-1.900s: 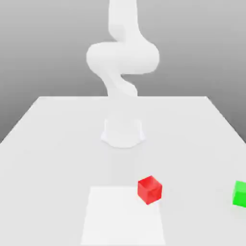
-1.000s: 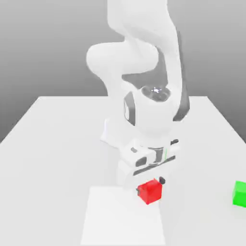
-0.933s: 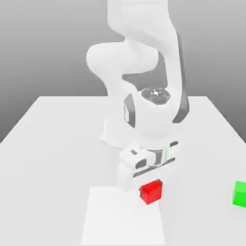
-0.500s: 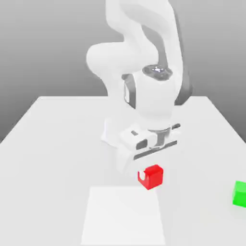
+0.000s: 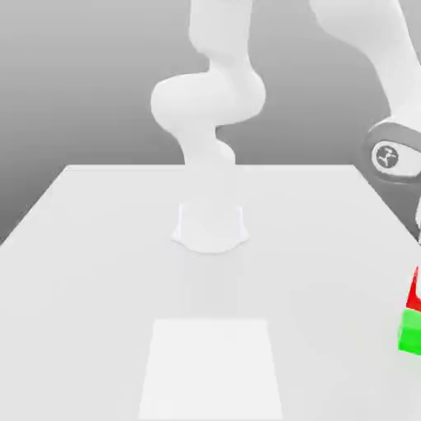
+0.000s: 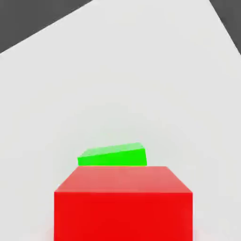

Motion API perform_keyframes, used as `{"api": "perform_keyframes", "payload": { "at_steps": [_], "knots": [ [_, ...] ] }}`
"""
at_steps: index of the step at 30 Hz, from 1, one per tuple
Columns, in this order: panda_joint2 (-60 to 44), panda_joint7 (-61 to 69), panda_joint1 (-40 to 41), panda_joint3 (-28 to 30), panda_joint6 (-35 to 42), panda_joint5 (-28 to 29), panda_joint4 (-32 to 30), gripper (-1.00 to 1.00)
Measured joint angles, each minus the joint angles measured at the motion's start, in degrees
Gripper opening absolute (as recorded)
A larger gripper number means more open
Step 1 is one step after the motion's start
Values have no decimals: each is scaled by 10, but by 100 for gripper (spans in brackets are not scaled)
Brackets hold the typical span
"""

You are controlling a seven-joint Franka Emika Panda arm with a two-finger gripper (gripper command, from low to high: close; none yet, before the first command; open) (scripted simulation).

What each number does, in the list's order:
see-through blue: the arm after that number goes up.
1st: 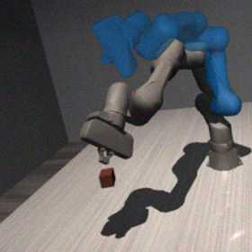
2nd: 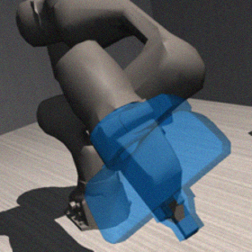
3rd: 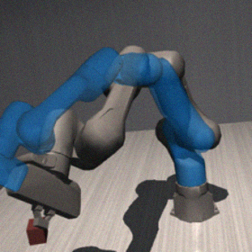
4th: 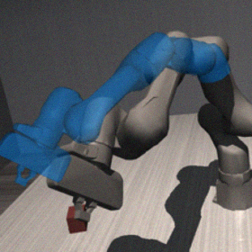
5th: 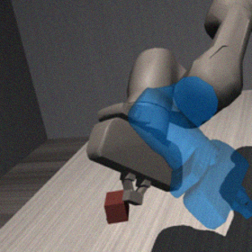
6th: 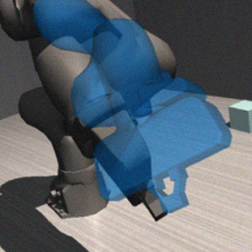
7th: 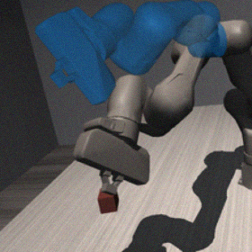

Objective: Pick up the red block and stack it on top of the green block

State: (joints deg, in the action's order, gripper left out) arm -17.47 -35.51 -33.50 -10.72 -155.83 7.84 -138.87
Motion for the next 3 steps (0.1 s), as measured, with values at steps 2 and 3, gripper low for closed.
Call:
{"api": "perform_keyframes", "payload": {
  "at_steps": [2,3],
  "knots": [
    [0,0,0,0,0,0,0,100],
    [0,0,0,0,0,0,0,100]
  ]
}}
